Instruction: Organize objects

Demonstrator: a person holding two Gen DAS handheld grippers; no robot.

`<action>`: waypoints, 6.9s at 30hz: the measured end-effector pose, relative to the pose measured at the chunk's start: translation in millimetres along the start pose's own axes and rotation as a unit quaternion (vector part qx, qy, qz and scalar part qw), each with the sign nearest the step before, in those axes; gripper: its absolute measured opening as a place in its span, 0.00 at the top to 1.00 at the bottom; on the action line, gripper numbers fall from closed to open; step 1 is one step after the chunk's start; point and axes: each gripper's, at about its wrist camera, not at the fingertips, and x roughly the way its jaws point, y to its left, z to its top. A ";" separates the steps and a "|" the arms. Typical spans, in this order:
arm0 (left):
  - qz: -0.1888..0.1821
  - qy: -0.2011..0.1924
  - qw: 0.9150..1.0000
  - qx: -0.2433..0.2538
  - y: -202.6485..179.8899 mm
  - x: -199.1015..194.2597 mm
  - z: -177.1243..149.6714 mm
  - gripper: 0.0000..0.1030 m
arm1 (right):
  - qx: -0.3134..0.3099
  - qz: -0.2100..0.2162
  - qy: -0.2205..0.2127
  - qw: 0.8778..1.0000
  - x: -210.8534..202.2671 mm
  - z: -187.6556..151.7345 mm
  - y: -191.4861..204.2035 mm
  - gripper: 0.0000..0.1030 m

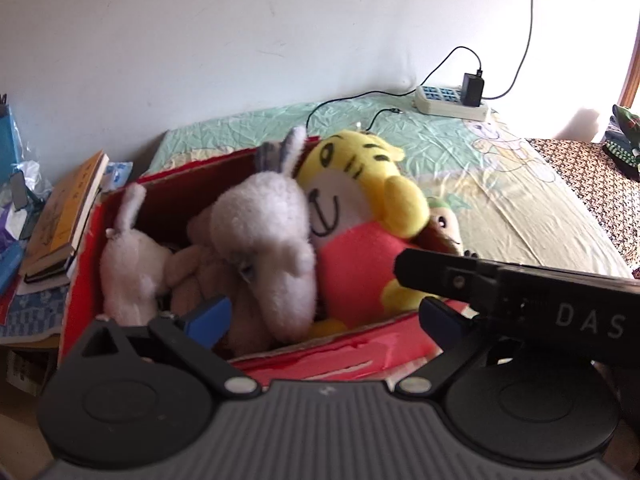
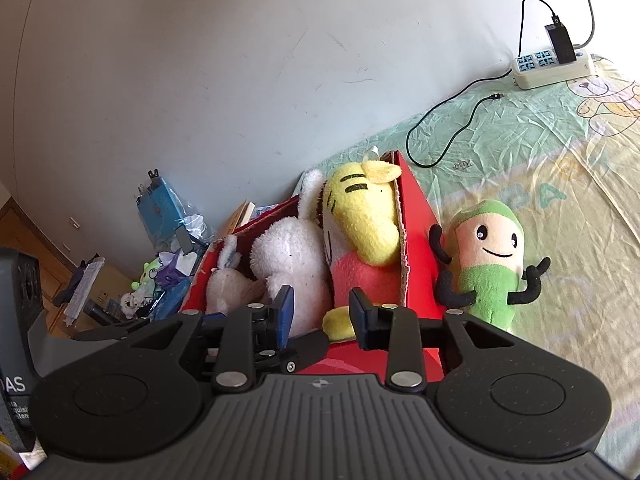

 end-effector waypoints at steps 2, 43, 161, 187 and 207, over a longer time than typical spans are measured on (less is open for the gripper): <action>0.003 -0.007 1.000 0.009 -8.1 -4.8 -0.8 0.03 | -0.004 0.001 -0.003 1.000 -5.3 -0.5 -0.9 0.67; -0.066 0.041 0.995 0.069 -141.0 58.3 -37.6 0.07 | 0.122 -0.012 0.077 0.989 -12.1 5.1 -162.0 0.66; -0.133 0.016 0.991 0.005 -170.3 27.1 -13.5 0.08 | 0.169 0.186 0.127 0.960 -69.3 8.2 -201.9 0.54; -0.132 -0.102 0.986 -0.014 -8.2 -52.7 -20.6 0.08 | 0.074 0.221 0.051 0.971 -23.7 10.3 -39.9 0.53; -0.090 -0.117 0.989 -0.011 117.9 -22.3 0.1 0.07 | 0.033 0.202 0.031 0.978 75.2 9.2 44.7 0.53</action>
